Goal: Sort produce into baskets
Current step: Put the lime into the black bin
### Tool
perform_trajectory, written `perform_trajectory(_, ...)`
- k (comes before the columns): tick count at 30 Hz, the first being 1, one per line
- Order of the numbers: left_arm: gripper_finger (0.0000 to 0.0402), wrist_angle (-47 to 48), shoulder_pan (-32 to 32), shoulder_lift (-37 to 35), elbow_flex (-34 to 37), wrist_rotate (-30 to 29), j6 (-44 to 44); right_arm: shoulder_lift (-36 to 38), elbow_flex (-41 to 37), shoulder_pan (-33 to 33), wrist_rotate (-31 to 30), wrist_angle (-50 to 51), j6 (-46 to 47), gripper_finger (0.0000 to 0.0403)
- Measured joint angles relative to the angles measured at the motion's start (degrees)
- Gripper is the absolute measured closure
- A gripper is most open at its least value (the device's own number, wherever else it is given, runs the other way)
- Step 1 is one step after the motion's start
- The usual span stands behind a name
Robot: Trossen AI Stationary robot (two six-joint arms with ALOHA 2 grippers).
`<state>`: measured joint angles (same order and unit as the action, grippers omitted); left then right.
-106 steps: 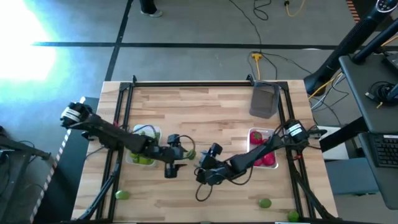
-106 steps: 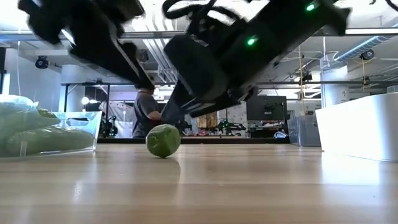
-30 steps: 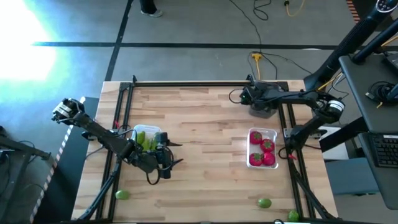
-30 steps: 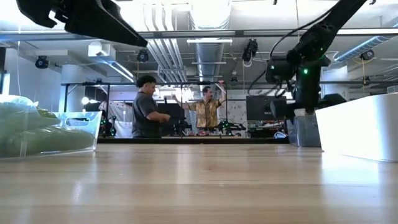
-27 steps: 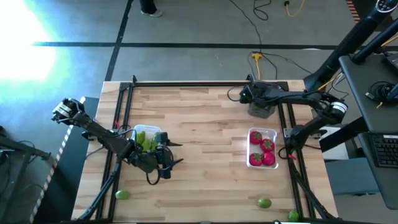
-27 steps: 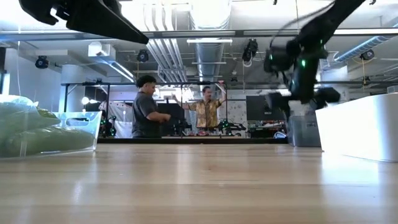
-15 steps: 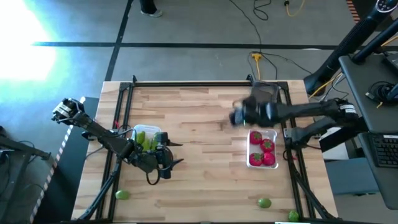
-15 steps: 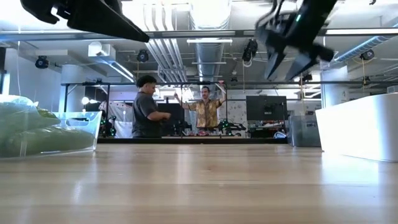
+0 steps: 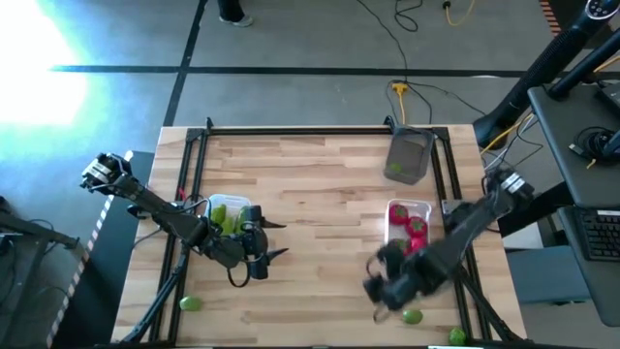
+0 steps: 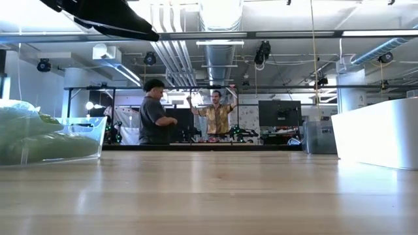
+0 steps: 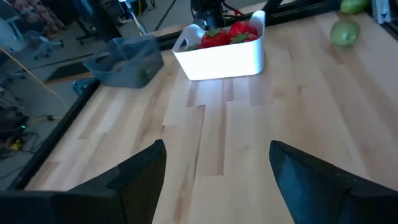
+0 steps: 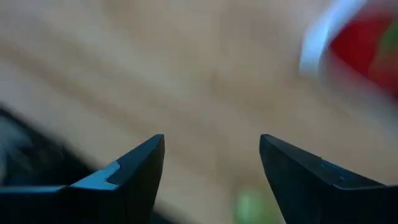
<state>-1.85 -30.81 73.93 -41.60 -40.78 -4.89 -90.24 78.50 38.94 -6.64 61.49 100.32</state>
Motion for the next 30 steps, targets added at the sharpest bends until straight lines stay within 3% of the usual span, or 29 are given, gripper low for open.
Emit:
perform_trajectory(6,0.0134,0.0,-0.1,0.0,0.0,4.8,-0.3,-8.6,3.2,7.2,17.1,-0.3,8.9,0.0129)
perform_trajectory(12,0.0134,0.0,-0.1,0.0,0.0,5.9,0.1,-14.5,3.1,8.2,28.4,-0.5,3.8,0.0097)
perform_trajectory(21,0.0134,0.1,-0.1,0.0,0.0,5.5,2.9,-16.4,3.1,7.6,27.6,-0.5,-16.0,0.0056)
perform_trajectory(25,0.0134,0.0,-0.1,0.0,0.0,5.5,2.9,-16.8,3.0,8.8,22.5,-0.5,-28.7,0.0057)
perform_trajectory(30,0.0134,-0.1,-0.1,0.0,0.0,5.5,2.9,-16.8,2.8,9.2,18.1,-0.4,-37.1,0.0070)
